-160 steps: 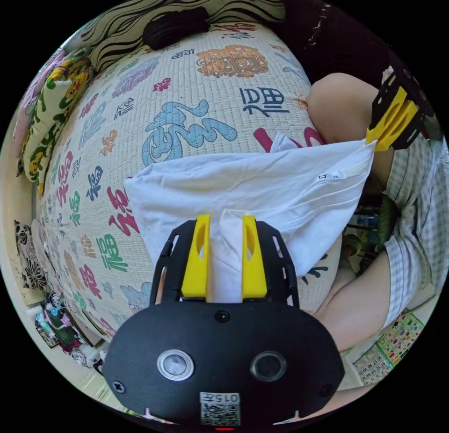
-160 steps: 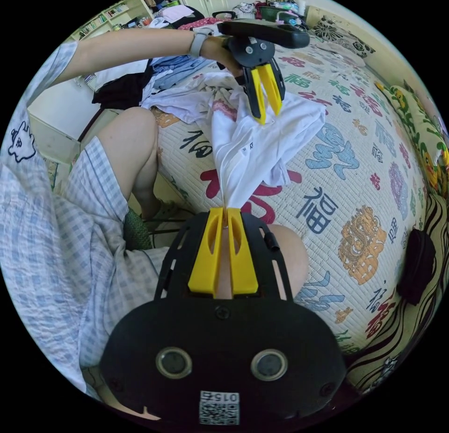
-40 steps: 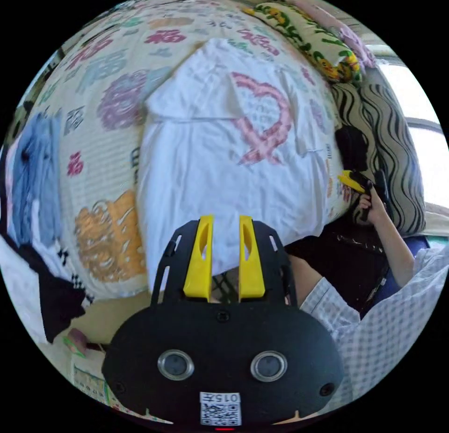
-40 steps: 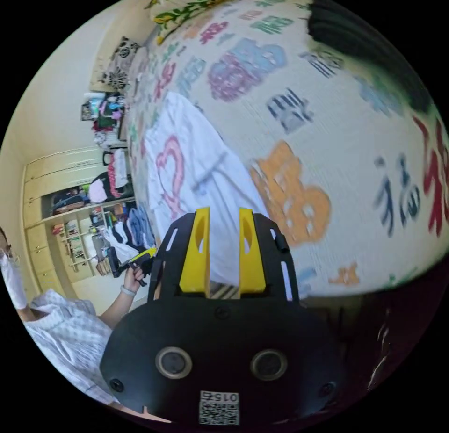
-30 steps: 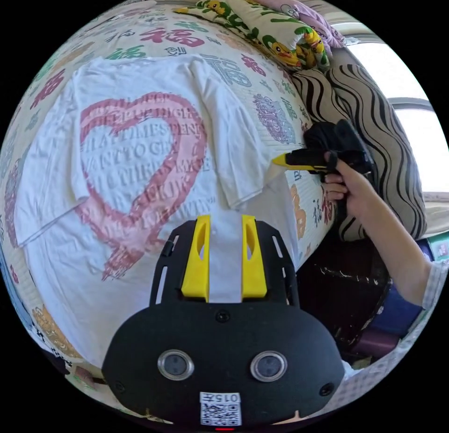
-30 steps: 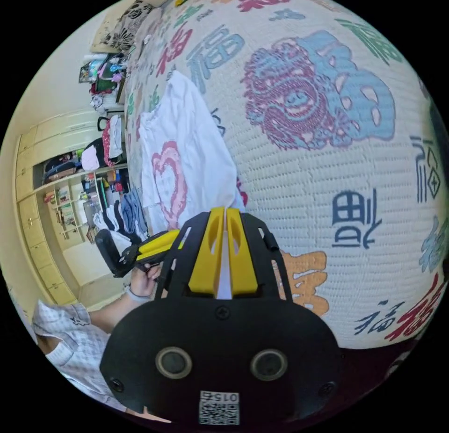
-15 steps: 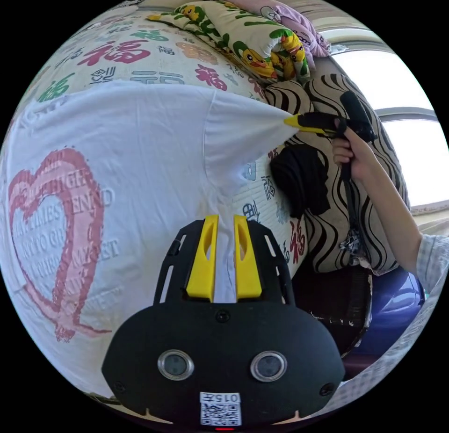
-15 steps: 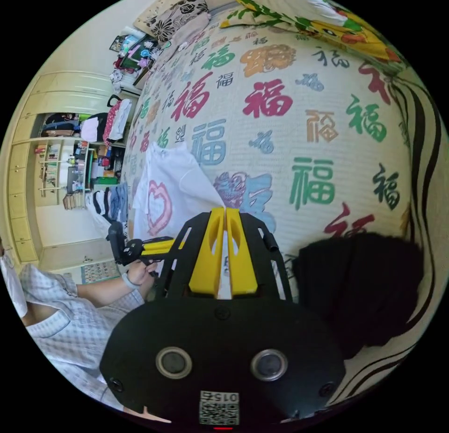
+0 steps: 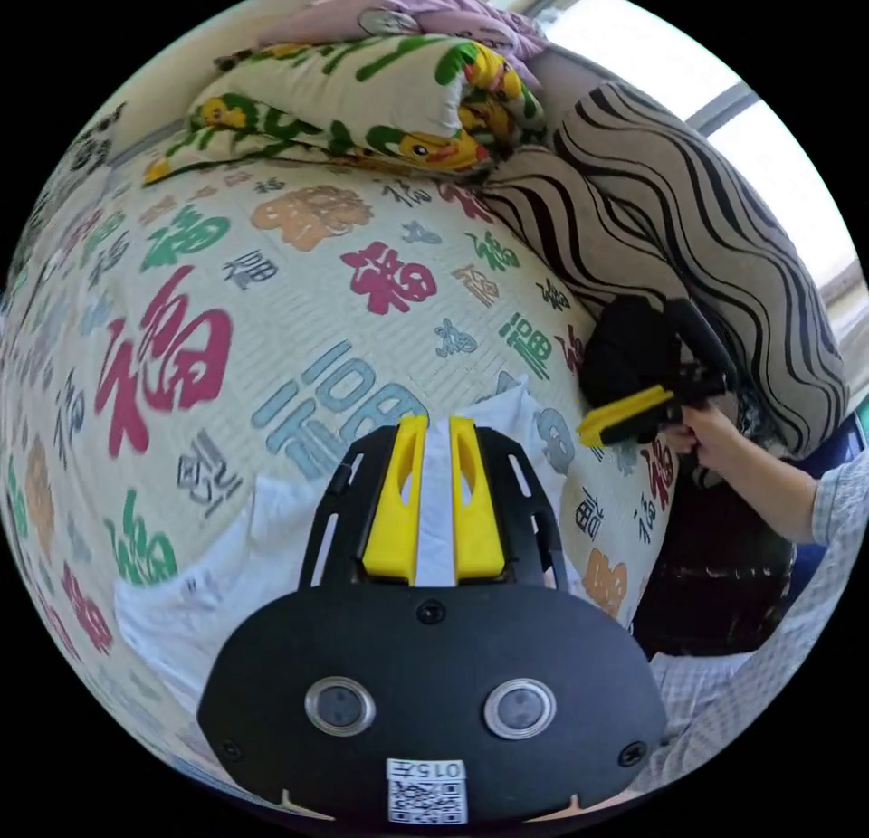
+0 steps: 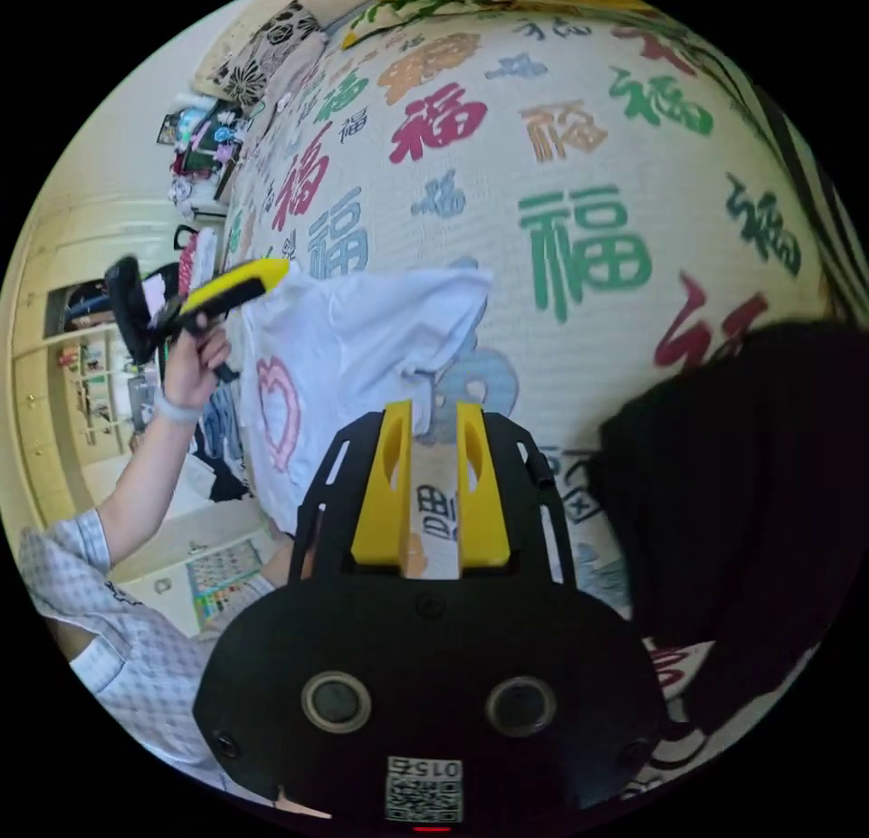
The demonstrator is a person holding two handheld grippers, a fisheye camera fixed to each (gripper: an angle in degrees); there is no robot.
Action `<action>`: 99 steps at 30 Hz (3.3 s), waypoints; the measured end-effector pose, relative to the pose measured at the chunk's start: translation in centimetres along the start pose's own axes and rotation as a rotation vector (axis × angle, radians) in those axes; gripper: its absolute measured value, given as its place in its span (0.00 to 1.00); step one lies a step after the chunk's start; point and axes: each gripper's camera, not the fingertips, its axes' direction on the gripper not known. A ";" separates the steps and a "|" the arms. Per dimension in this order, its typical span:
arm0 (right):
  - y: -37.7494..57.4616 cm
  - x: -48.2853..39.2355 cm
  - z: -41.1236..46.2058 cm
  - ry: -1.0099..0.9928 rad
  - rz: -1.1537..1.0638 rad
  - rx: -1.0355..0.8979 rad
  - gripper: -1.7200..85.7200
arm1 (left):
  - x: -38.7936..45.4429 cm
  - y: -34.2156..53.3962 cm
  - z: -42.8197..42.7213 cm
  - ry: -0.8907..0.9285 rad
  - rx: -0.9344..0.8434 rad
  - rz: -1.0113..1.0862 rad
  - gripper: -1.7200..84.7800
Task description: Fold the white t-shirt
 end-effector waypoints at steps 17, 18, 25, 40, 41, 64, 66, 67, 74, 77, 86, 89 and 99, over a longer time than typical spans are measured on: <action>7.4 8.4 6.4 -0.333 0.190 0.073 0.02 | 9.0 -12.0 8.5 0.128 -0.271 0.379 0.02; 7.4 8.7 6.8 -0.342 0.196 0.075 0.02 | 8.7 -12.1 8.6 0.136 -0.300 0.370 0.02; 7.3 11.3 10.0 -0.394 0.232 0.109 0.02 | 12.0 -8.3 10.3 -0.152 -0.544 0.688 0.05; 7.4 16.1 19.4 -0.280 0.271 0.140 0.02 | 5.3 -7.2 -6.9 -0.101 -0.104 0.148 0.01; 8.1 16.4 19.8 -0.279 0.271 0.162 0.02 | 4.3 -5.5 -9.9 -0.087 -0.035 0.076 0.01; -3.1 -14.6 60.0 -0.147 -0.283 -0.384 0.11 | -8.8 42.8 -44.1 -0.350 -0.123 -0.446 0.11; -2.9 -15.5 63.6 -0.055 -0.285 -0.428 0.09 | -10.2 44.9 -46.4 -0.333 -0.098 -0.476 0.12; -2.7 -15.9 65.2 0.027 -0.282 -0.433 0.05 | -11.0 46.2 -47.8 -0.316 -0.087 -0.477 0.12; -4.2 -18.9 64.9 -0.095 -0.255 -0.281 0.02 | -16.6 51.0 -55.0 -0.208 -0.006 -0.487 0.08; -7.2 -23.2 65.3 -0.150 -0.339 -0.222 0.01 | -20.0 53.7 -59.4 -0.066 0.113 -0.575 0.05; -13.0 -36.3 80.6 -0.019 -0.589 -0.428 0.01 | -29.2 64.5 -70.1 0.131 0.334 -0.851 0.02; -12.2 -37.1 84.6 0.050 -0.586 -0.476 0.02 | -29.7 67.2 -72.1 0.123 0.343 -0.890 0.03; -11.9 -34.0 82.1 -0.069 -0.462 -0.364 0.03 | -31.1 73.8 -77.6 0.204 0.504 -0.948 0.17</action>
